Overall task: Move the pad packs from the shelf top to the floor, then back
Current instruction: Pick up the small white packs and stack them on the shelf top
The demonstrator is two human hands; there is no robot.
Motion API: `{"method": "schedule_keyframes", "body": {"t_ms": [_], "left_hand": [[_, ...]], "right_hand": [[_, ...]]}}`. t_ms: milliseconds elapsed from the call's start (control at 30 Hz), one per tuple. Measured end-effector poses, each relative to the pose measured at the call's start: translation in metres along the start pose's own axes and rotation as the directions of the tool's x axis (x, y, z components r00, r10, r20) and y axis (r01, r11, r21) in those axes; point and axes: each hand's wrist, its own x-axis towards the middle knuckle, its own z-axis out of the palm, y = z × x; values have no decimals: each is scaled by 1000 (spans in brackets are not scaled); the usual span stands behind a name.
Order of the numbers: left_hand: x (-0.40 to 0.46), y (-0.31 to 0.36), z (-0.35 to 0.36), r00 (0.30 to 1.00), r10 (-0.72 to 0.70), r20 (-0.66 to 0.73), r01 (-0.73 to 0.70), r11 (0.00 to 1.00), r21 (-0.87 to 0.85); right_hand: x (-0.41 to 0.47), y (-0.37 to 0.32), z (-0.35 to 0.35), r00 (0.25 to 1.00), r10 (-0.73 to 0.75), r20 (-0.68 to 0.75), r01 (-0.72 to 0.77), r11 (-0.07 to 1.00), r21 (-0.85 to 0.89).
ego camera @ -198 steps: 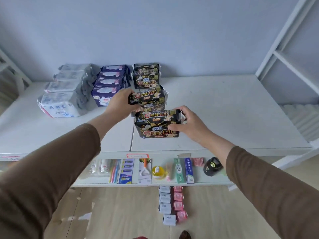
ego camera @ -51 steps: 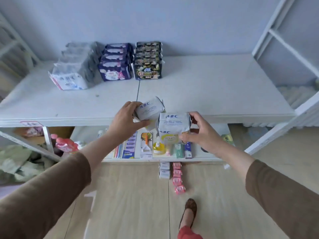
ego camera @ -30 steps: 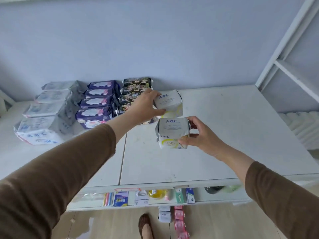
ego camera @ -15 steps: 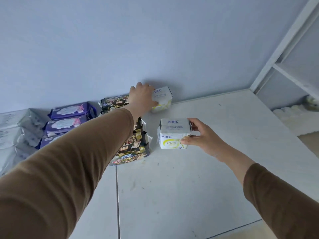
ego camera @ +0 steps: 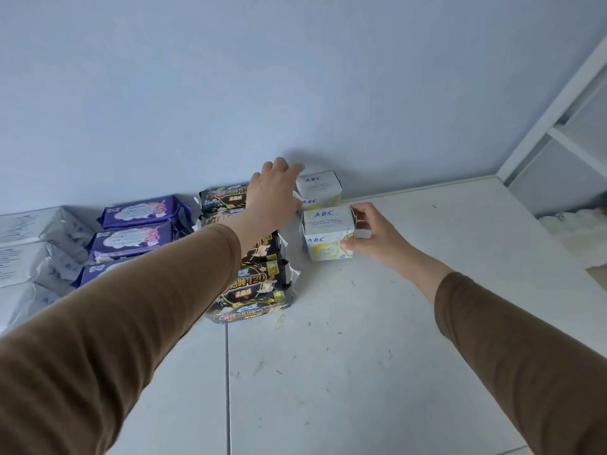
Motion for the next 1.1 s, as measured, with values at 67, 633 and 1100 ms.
{"method": "schedule_keyframes", "body": {"t_ms": [67,633,1100], "left_hand": [[-18,-2,-10,999,-36,-25,35,998,-43],[-176,83,-46,930,-353,-103,354,935,-10],[-415,154,-40,965,-252,-70,244,964,-105]], "right_hand": [[11,2,0,1000,-5,-4,5,1000,-23],[-31,-3,-3,978,-196,-75,163,934,-318],[-327,8,17,918,-396,21,367,828,-424]]}}
